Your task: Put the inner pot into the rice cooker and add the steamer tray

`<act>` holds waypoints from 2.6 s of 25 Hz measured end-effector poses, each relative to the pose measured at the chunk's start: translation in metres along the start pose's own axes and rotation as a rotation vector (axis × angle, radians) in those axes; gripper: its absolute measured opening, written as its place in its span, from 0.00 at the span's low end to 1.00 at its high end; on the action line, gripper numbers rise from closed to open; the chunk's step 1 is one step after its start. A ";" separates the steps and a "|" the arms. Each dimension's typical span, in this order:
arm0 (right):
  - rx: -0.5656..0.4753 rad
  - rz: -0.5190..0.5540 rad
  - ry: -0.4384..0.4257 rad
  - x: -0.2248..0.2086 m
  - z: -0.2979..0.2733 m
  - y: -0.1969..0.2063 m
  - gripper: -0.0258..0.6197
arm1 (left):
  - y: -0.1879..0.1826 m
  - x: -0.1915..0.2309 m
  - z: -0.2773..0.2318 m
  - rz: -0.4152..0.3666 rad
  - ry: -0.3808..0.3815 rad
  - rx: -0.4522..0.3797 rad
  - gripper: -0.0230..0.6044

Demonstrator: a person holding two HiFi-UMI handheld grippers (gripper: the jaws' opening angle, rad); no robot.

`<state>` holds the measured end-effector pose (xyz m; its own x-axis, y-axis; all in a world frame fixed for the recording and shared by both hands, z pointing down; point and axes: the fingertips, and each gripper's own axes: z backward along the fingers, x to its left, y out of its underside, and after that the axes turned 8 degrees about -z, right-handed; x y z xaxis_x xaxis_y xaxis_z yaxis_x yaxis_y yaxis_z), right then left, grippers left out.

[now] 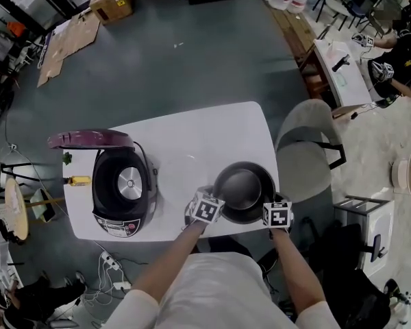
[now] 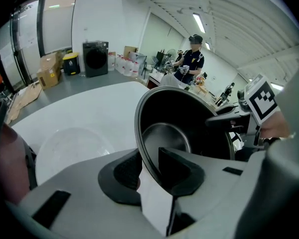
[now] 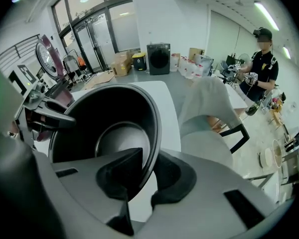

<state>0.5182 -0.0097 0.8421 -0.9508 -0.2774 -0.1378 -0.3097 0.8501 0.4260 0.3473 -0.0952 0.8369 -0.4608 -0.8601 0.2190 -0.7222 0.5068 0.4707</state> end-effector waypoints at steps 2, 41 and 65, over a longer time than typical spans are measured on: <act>-0.012 0.005 -0.002 0.004 0.005 -0.003 0.16 | -0.001 0.001 0.007 -0.006 -0.013 -0.013 0.22; -0.326 0.364 -0.200 0.287 0.145 -0.133 0.16 | 0.050 0.122 0.309 0.143 -0.363 -0.383 0.22; -0.354 0.557 -0.309 0.468 0.125 -0.144 0.16 | 0.149 0.219 0.408 0.241 -0.568 -0.406 0.22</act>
<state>0.1179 -0.2062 0.6040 -0.9403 0.3379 -0.0405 0.1891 0.6178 0.7633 -0.0721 -0.1843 0.6062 -0.8582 -0.5088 -0.0680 -0.3702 0.5218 0.7685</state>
